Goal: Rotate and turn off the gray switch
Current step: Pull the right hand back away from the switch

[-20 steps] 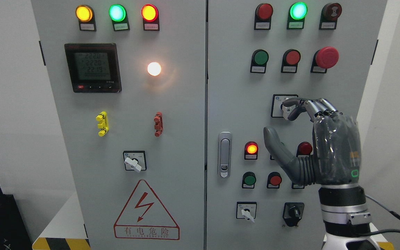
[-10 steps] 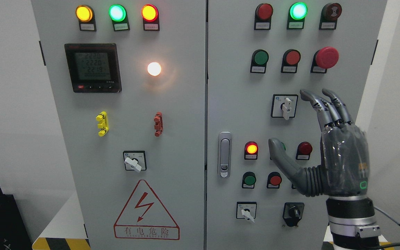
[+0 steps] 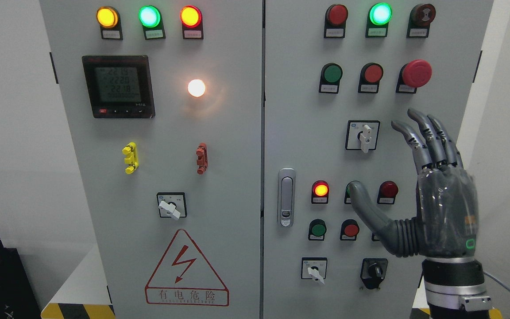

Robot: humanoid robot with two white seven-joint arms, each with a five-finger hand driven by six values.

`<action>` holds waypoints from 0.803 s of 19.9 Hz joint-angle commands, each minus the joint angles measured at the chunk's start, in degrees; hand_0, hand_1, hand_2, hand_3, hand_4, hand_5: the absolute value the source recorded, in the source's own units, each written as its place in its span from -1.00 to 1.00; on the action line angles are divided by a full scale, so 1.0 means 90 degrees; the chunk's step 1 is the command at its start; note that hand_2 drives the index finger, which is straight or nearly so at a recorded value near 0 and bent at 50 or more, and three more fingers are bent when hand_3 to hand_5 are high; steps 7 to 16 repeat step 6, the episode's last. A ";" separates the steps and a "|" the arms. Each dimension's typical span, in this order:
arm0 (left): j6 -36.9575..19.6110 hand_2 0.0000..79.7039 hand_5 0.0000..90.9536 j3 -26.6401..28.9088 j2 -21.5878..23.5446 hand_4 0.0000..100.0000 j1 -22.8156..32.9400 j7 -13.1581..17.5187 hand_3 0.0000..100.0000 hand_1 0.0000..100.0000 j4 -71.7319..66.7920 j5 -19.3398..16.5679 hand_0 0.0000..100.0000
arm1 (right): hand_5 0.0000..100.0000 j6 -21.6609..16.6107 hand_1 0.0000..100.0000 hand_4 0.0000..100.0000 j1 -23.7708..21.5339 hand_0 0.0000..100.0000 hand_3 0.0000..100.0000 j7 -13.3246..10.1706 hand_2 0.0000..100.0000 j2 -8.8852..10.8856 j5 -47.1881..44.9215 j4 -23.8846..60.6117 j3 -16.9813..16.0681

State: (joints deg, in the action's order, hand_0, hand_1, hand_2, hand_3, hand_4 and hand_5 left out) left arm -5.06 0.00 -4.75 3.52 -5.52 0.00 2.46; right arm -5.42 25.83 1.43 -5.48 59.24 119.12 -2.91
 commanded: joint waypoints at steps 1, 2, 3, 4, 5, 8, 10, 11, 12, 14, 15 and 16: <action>0.0005 -1.00 -1.00 -0.0010 0.0000 -1.00 0.0000 0.0018 -1.00 -0.22 -0.0088 0.0000 -0.76 | -1.00 -0.0003 -0.53 -0.99 -0.0048 -0.68 -0.69 -0.0002 -0.67 -0.0016 0.0000 0.0046 -0.0057; 0.0005 -1.00 -1.00 -0.0010 0.0000 -1.00 0.0000 0.0018 -1.00 -0.22 -0.0088 0.0000 -0.76 | -1.00 -0.0003 -0.52 -0.98 -0.0048 -0.68 -0.68 -0.0002 -0.67 -0.0016 0.0000 0.0046 -0.0057; 0.0005 -1.00 -1.00 -0.0010 0.0000 -1.00 0.0000 0.0018 -1.00 -0.22 -0.0088 0.0000 -0.76 | -1.00 -0.0003 -0.52 -0.98 -0.0048 -0.68 -0.68 -0.0002 -0.67 -0.0007 0.0000 0.0046 -0.0057; 0.0005 -1.00 -1.00 -0.0010 0.0000 -1.00 0.0000 0.0018 -1.00 -0.22 -0.0088 0.0000 -0.76 | -1.00 -0.0003 -0.52 -0.98 -0.0048 -0.68 -0.67 -0.0002 -0.66 -0.0016 0.0000 0.0046 -0.0057; 0.0005 -1.00 -1.00 -0.0010 0.0000 -1.00 0.0000 0.0018 -1.00 -0.22 -0.0088 0.0000 -0.76 | -1.00 -0.0003 -0.51 -0.97 -0.0048 -0.68 -0.67 -0.0002 -0.66 -0.0016 0.0000 0.0046 -0.0057; 0.0005 -1.00 -1.00 -0.0010 0.0000 -1.00 0.0000 0.0018 -1.00 -0.22 -0.0088 0.0000 -0.76 | -1.00 -0.0003 -0.51 -0.97 -0.0048 -0.68 -0.67 -0.0002 -0.66 -0.0016 0.0000 0.0046 -0.0057; 0.0005 -1.00 -1.00 -0.0010 0.0000 -1.00 0.0000 0.0018 -1.00 -0.22 -0.0088 0.0000 -0.76 | -1.00 -0.0003 -0.51 -0.97 -0.0048 -0.68 -0.67 -0.0002 -0.66 -0.0016 0.0000 0.0046 -0.0057; 0.0005 -1.00 -1.00 -0.0010 0.0000 -1.00 0.0000 0.0018 -1.00 -0.22 -0.0088 0.0000 -0.76 | -1.00 -0.0003 -0.51 -0.97 -0.0048 -0.68 -0.67 -0.0002 -0.66 -0.0016 0.0000 0.0046 -0.0057; 0.0005 -1.00 -1.00 -0.0010 0.0000 -1.00 0.0000 0.0018 -1.00 -0.22 -0.0088 0.0000 -0.76 | -1.00 -0.0003 -0.51 -0.97 -0.0048 -0.68 -0.67 -0.0002 -0.66 -0.0016 0.0000 0.0046 -0.0057; 0.0005 -1.00 -1.00 -0.0010 0.0000 -1.00 0.0000 0.0018 -1.00 -0.22 -0.0088 0.0000 -0.76 | -1.00 -0.0003 -0.51 -0.97 -0.0048 -0.68 -0.67 -0.0002 -0.66 -0.0016 0.0000 0.0046 -0.0057; 0.0005 -1.00 -1.00 -0.0010 0.0000 -1.00 0.0000 0.0018 -1.00 -0.22 -0.0088 0.0000 -0.76 | -1.00 -0.0003 -0.51 -0.97 -0.0048 -0.68 -0.67 -0.0002 -0.66 -0.0016 0.0000 0.0046 -0.0057; 0.0005 -1.00 -1.00 -0.0010 0.0000 -1.00 0.0000 0.0018 -1.00 -0.22 -0.0088 0.0000 -0.76 | -1.00 -0.0003 -0.51 -0.97 -0.0048 -0.68 -0.67 -0.0002 -0.66 -0.0016 0.0000 0.0046 -0.0057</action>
